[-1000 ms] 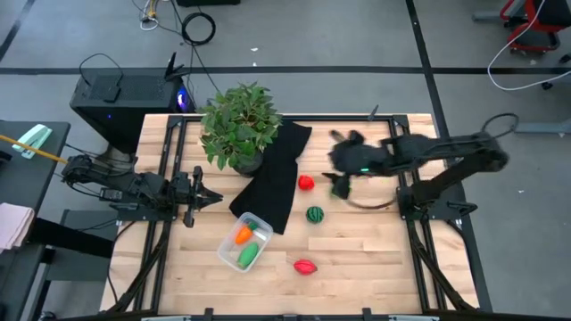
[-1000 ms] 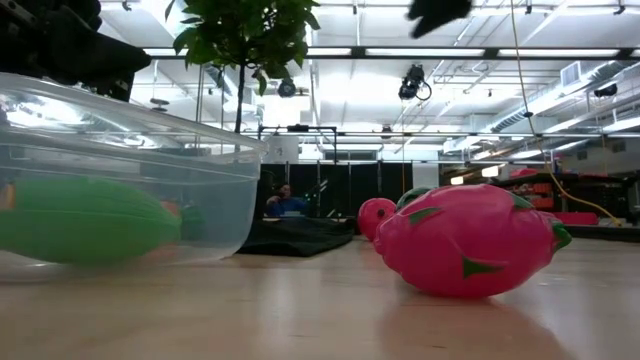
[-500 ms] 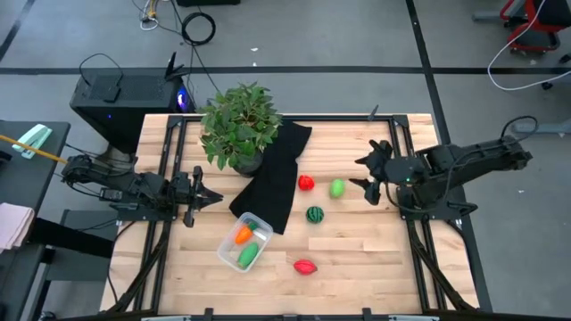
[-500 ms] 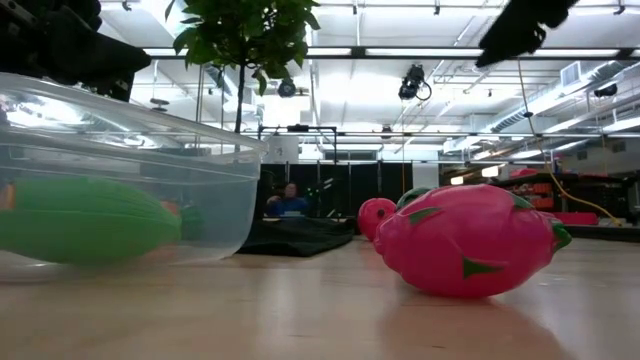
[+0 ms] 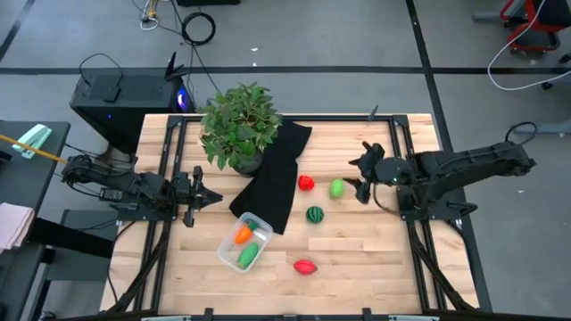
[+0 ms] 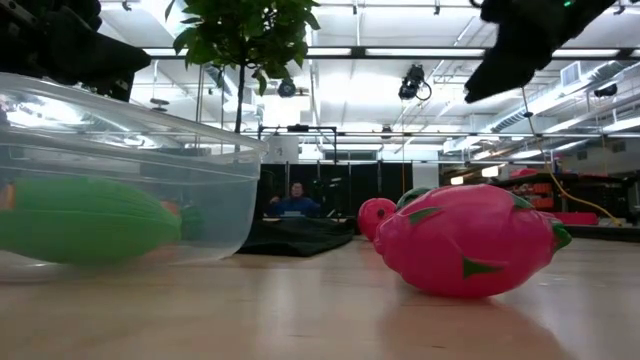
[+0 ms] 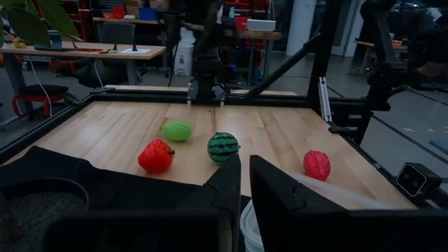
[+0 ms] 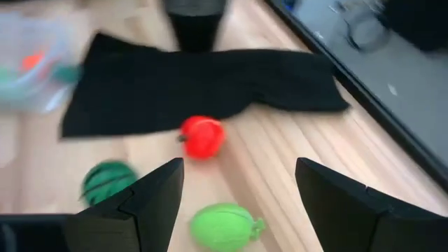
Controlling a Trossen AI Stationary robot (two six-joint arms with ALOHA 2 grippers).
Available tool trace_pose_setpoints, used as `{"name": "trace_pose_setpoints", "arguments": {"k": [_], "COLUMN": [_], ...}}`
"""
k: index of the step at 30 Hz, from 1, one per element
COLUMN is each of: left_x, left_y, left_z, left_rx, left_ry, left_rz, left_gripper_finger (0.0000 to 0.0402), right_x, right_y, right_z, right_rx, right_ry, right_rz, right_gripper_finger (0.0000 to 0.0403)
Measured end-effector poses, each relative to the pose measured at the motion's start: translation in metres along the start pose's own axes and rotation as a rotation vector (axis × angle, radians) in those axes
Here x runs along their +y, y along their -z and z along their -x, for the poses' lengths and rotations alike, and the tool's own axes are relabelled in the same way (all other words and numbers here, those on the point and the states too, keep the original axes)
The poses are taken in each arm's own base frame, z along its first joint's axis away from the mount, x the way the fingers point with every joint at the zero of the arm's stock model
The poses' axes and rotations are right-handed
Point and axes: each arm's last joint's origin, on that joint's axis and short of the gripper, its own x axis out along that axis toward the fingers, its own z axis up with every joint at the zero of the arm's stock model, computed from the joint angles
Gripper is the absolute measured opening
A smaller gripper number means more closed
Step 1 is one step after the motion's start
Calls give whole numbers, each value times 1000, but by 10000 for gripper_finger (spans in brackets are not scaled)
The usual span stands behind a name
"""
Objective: Pick and placing Produce into tupperware
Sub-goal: Put the light green cabbage into the transparent bin
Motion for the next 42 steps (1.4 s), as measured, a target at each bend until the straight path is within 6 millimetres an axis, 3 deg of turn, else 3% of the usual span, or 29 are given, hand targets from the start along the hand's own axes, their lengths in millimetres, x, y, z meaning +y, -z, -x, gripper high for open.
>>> {"name": "trace_pose_setpoints", "arguments": {"k": [11,17,22,27,35,42], "left_x": [0,0,0,0,0,0], "left_y": [0,0,0,0,0,0], "left_z": [0,0,0,0,0,0], "left_rx": [0,0,0,0,0,0], "left_ry": [0,0,0,0,0,0], "left_rz": [-1,0,0,0,0,0], "left_gripper_finger": [30,39,38,35,46,48], "right_x": [-15,-29,-43,-51,-46,-42], "right_y": [-1,5,-1,-14,-35,-19], "right_z": [-35,-57,-66,-61,-61,-63], "right_rx": [124,327,438,509,326,498], "right_ry": [86,-3,-49,-12,-76,44], "right_rz": [-417,-746,-916,-937,-799,-916], "right_gripper_finger": [281,281,281,281,281,279]}}
